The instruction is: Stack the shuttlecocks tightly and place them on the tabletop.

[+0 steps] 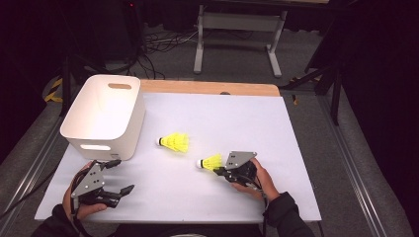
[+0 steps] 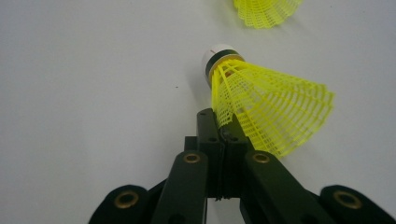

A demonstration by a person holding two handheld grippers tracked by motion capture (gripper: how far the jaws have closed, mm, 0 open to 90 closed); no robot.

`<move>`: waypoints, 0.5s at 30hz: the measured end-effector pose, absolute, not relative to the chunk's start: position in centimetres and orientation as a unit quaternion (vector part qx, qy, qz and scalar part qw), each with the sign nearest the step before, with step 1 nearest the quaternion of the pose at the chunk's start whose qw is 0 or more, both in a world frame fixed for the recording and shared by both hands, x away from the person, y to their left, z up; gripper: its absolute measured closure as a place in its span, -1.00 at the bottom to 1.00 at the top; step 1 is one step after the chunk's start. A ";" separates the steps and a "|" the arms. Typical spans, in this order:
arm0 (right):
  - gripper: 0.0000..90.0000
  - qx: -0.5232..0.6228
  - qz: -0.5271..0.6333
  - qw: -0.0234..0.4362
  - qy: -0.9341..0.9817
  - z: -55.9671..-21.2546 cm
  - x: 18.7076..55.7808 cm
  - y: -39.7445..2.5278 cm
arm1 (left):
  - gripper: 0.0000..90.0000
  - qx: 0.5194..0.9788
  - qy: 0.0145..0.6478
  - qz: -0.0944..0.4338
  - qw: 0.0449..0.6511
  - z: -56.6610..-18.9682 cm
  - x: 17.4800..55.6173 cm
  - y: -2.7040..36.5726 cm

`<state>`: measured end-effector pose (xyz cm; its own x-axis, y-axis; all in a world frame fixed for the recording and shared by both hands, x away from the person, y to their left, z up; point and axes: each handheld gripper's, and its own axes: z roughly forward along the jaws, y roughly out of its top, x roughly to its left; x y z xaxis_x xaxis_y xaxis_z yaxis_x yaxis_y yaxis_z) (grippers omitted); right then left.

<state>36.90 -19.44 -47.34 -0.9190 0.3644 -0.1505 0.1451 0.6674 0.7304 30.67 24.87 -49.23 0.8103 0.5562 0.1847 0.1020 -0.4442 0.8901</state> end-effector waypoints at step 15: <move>1.00 0.145 0.398 0.158 0.892 -46.6 37.4 -19.3 | -0.77 0.815 0.207 0.238 0.486 -49.2 30.2 25.4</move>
<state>37.35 -19.35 -46.64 -0.9080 0.3848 -0.1660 0.1337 0.6414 0.7555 30.21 25.39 -49.25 0.8014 0.5681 0.1870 0.1063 -0.4430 0.8902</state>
